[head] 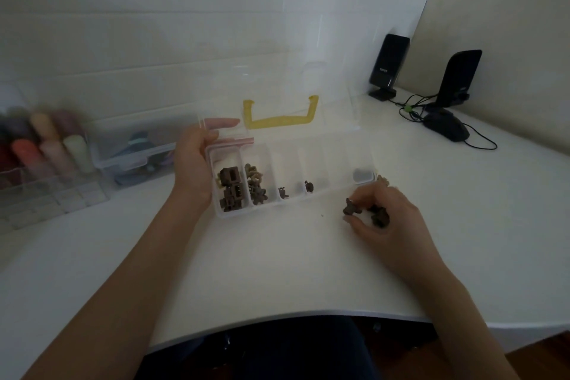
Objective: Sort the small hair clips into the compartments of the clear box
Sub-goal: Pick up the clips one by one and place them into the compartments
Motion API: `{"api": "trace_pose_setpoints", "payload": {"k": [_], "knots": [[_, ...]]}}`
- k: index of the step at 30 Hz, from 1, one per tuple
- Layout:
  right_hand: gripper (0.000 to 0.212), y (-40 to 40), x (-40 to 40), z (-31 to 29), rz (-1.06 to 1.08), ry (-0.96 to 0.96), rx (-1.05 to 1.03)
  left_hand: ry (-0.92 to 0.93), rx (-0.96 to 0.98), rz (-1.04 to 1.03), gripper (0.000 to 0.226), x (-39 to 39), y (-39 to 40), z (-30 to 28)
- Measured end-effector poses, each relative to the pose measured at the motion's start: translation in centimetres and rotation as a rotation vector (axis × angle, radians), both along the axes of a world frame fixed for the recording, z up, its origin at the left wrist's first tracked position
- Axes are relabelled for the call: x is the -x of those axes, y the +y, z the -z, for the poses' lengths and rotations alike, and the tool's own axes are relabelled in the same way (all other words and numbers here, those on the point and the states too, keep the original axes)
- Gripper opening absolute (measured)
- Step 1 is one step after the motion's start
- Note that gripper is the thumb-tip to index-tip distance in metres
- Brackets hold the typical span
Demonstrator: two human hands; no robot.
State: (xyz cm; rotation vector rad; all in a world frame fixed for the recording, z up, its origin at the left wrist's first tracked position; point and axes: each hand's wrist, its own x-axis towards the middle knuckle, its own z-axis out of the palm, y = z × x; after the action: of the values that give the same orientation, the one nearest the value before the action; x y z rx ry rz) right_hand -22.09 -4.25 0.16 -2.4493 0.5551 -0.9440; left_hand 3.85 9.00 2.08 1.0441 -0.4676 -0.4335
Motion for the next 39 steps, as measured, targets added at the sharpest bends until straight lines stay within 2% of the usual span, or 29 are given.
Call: {"api": "trace_pose_setpoints", "payload": {"k": [6, 11, 18, 21, 24, 27, 29, 33, 39], "knots": [[0.020, 0.9, -1.7, -0.9, 0.040, -0.121, 0.214, -0.053, 0.004, 0.018, 0.034, 0.4, 0.1, -0.4], [0.007, 1.1, -4.5, -1.9, -0.051, -0.245, 0.349, -0.117, 0.004, 0.015, 0.033, 0.9, 0.1, -0.5], [0.008, 4.3, -10.6, -2.5, -0.175, -0.335, 0.426, -0.201, -0.079, -0.038, 0.030, 0.1, 0.3, -0.3], [0.006, 5.7, -12.0, -1.7, -0.144, -0.360, 0.496, -0.165, -0.078, -0.032, 0.033, 0.0, 0.5, -0.2], [0.007, 5.0, -11.6, -1.5, -0.062, -0.394, 0.431, -0.181, -0.093, -0.034, 0.033, -0.4, 0.5, 0.2], [0.019, 3.6, -9.9, -2.2, 0.012, -0.475, 0.198, -0.188, -0.089, -0.038, 0.031, -0.2, 0.5, 0.0], [0.020, 3.0, -9.3, -2.4, 0.049, -0.510, 0.098, -0.187, -0.060, -0.025, 0.034, 0.1, 0.5, -0.2], [0.020, 2.5, -9.5, -2.3, 0.091, -0.487, 0.029, -0.150, -0.025, 0.009, 0.035, -0.1, 0.8, -0.8], [0.021, 2.1, -9.5, -2.0, 0.048, -0.377, 0.053, -0.108, -0.036, 0.048, 0.034, -0.5, 1.5, -1.1]]}}
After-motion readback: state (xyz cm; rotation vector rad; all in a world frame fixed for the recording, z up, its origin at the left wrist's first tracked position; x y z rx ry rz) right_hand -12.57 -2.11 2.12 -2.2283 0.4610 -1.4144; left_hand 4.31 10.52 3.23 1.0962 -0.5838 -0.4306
